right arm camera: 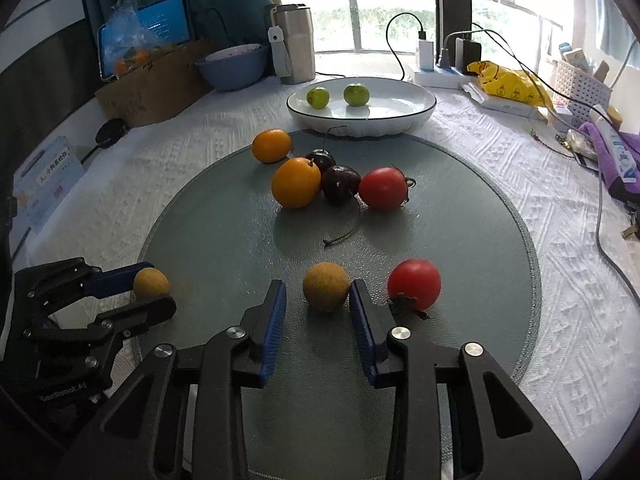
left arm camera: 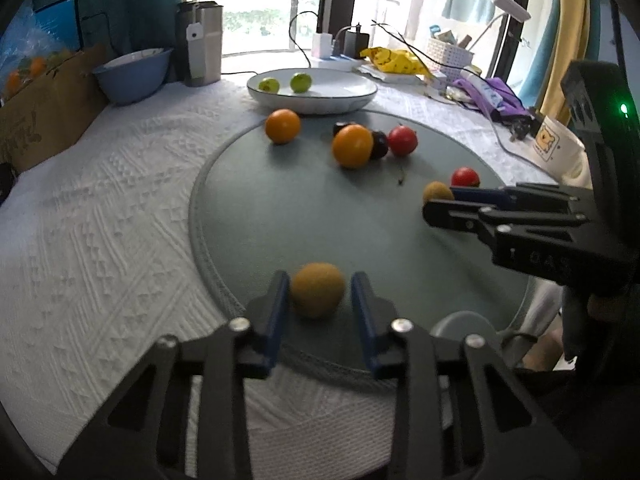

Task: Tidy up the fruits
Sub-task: 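Grasp a small yellow fruit with the right tool while the left tool grasps another, then carry both yellow fruits onto the white plate and open both tools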

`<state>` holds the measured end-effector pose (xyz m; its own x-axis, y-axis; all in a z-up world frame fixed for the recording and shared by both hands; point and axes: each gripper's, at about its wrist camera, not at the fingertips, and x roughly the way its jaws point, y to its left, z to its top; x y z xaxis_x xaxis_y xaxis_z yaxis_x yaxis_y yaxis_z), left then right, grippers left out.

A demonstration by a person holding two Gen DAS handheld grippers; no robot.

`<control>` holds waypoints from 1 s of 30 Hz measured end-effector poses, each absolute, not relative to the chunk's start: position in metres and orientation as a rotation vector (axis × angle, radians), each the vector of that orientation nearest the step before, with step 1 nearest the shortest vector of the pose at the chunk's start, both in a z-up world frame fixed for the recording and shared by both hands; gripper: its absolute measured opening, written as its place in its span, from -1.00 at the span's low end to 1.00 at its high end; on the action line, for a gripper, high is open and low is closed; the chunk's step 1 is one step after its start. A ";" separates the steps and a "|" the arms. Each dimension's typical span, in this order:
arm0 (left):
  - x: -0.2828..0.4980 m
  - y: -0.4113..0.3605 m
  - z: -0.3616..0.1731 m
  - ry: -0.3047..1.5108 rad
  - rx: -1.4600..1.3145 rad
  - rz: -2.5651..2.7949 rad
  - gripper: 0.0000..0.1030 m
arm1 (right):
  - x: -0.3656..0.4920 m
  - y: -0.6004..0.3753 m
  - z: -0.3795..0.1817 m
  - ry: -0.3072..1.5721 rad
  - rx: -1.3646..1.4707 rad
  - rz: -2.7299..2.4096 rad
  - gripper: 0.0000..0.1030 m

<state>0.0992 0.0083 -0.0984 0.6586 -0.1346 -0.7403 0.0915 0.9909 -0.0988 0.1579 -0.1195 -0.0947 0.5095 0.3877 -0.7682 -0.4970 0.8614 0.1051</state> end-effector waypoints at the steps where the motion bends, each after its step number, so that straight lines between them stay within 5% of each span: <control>1: 0.099 0.008 -0.098 0.843 -0.057 -0.133 -0.43 | 0.158 -0.119 -0.095 0.887 -0.136 0.536 -0.39; 30: 0.129 0.011 -0.069 0.788 -0.063 -0.115 -0.46 | 0.181 -0.124 -0.059 0.811 -0.125 0.567 -0.50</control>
<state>0.1285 0.0109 -0.0688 0.6994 -0.1268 -0.7034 0.0799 0.9918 -0.0994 0.1806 -0.1244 -0.0587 0.5497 0.4312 -0.7154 -0.5246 0.8447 0.1060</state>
